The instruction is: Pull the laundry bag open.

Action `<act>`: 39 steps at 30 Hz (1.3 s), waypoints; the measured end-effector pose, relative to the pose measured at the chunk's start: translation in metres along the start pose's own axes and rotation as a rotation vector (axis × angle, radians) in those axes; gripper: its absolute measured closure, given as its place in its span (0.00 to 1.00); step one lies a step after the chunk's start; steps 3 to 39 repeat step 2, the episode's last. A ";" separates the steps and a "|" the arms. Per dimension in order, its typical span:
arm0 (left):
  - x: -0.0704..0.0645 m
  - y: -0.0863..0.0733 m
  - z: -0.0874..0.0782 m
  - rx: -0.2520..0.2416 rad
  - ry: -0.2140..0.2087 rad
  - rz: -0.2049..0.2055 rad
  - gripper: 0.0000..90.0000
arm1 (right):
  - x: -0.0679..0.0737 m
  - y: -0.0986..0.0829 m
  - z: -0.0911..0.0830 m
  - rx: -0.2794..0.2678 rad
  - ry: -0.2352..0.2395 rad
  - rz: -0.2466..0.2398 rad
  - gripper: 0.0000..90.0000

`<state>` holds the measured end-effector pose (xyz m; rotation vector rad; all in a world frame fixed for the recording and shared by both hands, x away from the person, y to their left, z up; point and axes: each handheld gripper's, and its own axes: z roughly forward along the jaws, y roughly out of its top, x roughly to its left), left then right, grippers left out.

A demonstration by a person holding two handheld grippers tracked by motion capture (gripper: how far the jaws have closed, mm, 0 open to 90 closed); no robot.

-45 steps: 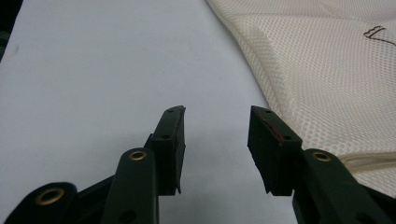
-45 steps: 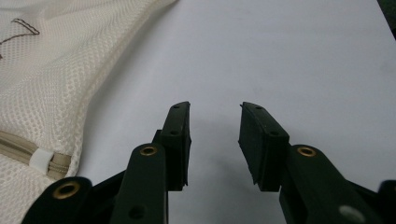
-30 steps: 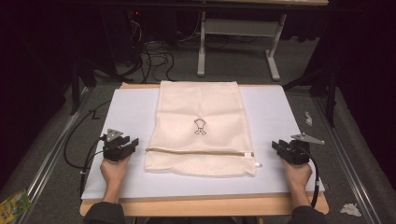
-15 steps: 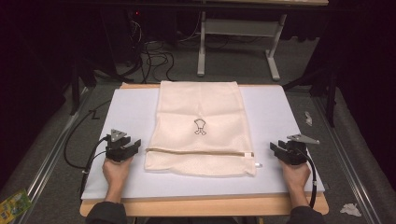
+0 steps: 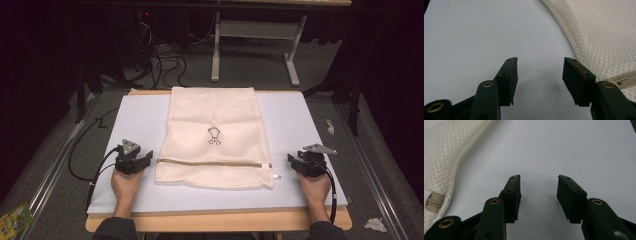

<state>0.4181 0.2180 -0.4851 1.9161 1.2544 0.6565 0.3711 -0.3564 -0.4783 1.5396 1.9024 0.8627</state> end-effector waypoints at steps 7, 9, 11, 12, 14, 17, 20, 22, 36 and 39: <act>0.000 0.000 0.000 0.001 0.000 0.000 0.51 | -0.001 0.000 0.000 -0.003 0.002 0.005 0.61; 0.000 0.000 0.000 0.001 0.000 0.000 0.51 | -0.001 0.000 0.000 -0.003 0.002 0.005 0.61; 0.000 0.000 0.000 0.001 0.000 0.000 0.51 | -0.001 0.000 0.000 -0.003 0.002 0.005 0.61; 0.000 0.000 0.000 0.001 0.000 0.000 0.51 | -0.001 0.000 0.000 -0.003 0.002 0.005 0.61; 0.000 0.000 0.000 0.001 0.000 0.000 0.51 | -0.001 0.000 0.000 -0.003 0.002 0.005 0.61; 0.000 0.000 0.000 0.001 0.000 0.000 0.51 | -0.001 0.000 0.000 -0.003 0.002 0.005 0.61; 0.000 0.000 0.000 0.001 0.000 0.000 0.51 | -0.001 0.000 0.000 -0.003 0.002 0.005 0.61; 0.000 0.000 0.000 0.001 0.000 0.000 0.51 | -0.001 0.000 0.000 -0.003 0.002 0.005 0.61; 0.000 0.000 0.000 0.001 0.000 0.000 0.51 | -0.001 0.000 0.000 -0.003 0.002 0.005 0.61; 0.000 0.000 0.000 0.001 0.000 0.000 0.51 | -0.001 0.000 0.000 -0.003 0.002 0.005 0.61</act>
